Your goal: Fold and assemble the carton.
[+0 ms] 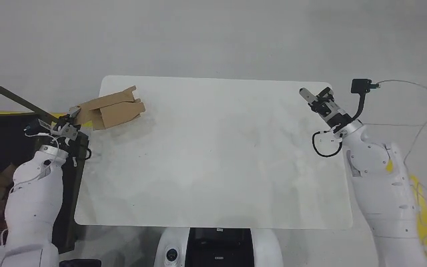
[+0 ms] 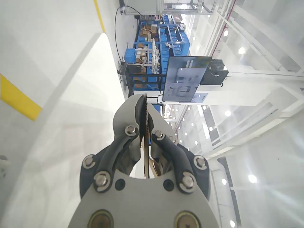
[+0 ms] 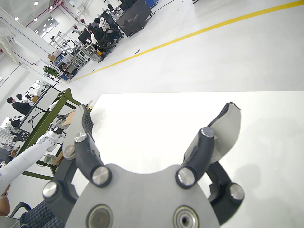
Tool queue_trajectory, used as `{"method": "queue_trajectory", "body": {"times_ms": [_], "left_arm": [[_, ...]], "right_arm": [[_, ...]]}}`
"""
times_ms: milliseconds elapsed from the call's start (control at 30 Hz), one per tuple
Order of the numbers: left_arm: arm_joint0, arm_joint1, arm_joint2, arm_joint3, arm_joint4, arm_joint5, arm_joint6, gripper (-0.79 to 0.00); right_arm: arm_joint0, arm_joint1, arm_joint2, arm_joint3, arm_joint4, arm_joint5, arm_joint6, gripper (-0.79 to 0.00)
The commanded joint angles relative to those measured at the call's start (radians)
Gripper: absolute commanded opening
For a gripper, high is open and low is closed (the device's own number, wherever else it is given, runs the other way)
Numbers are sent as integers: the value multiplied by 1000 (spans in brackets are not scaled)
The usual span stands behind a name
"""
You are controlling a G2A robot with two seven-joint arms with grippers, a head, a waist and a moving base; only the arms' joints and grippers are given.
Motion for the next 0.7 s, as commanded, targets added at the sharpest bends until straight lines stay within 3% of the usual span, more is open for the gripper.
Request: {"method": "queue_trajectory", "body": {"times_ms": [0,367,533,667], "left_arm": [[12,-4,8,-52,-11,21,-2,-785],[98,-35,103,-355,-47,89,-8,-785],[71,-51,175,-423,-30,94,10,-785],[27,-64,232,-427,-22,92,7,-785]], "right_arm": [[0,0,0,0,0,0,0,0],[0,0,0,0,0,0,0,0],[0,0,0,0,0,0,0,0],[0,0,0,0,0,0,0,0]]}}
